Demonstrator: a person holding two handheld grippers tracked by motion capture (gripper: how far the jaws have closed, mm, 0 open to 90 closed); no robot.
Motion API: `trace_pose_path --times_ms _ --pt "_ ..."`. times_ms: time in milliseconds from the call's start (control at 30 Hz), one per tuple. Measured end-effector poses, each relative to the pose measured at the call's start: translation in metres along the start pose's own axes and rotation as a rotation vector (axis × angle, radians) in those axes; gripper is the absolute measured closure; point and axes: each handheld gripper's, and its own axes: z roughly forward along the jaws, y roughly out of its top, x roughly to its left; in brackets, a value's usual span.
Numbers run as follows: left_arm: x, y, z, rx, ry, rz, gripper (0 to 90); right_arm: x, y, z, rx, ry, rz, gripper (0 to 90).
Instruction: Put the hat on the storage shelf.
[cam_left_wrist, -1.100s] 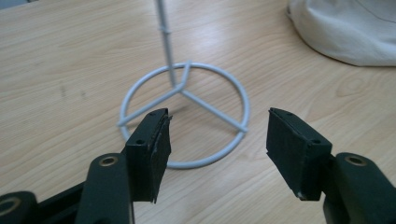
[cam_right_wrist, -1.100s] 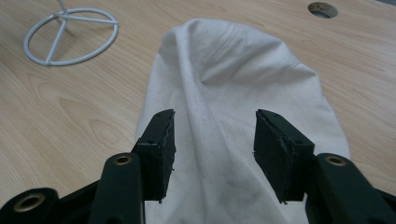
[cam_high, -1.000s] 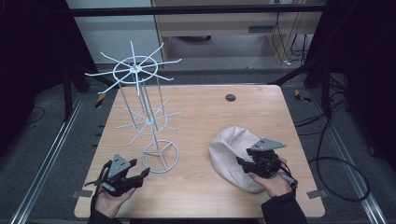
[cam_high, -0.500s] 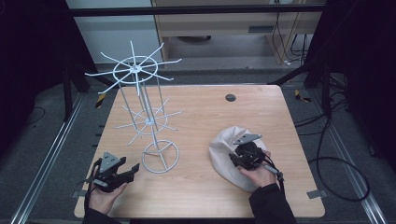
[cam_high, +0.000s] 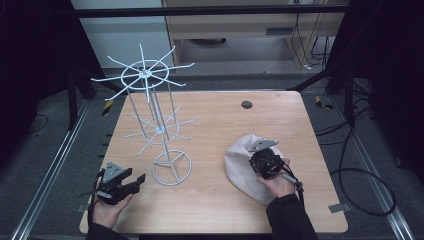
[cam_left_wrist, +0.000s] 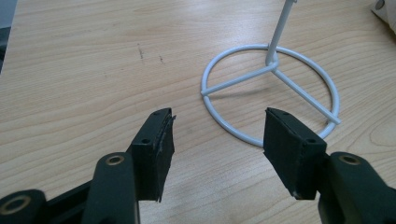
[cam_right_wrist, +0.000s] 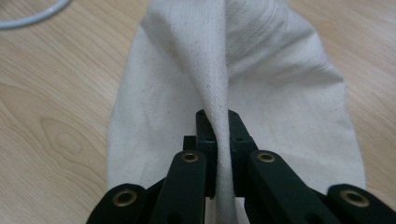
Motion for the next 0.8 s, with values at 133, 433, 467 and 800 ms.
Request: trace_pose_path --times_ms 133,433,467,800 --pt "0.000 0.000 0.000 -0.001 0.000 -0.003 43.2 -0.003 0.000 -0.015 -0.074 0.003 0.012 88.0" --pt "0.002 0.000 -0.001 -0.006 0.002 -0.020 43.3 -0.006 -0.001 -0.056 -0.348 0.055 0.048 88.2" --pt "0.002 0.000 -0.001 -0.009 0.001 -0.024 43.3 -0.006 -0.001 -0.060 -0.380 0.057 0.048 88.2" --pt "0.003 -0.001 -0.001 -0.007 0.001 -0.029 43.3 -0.002 0.008 -0.095 -0.621 0.099 0.058 88.3"
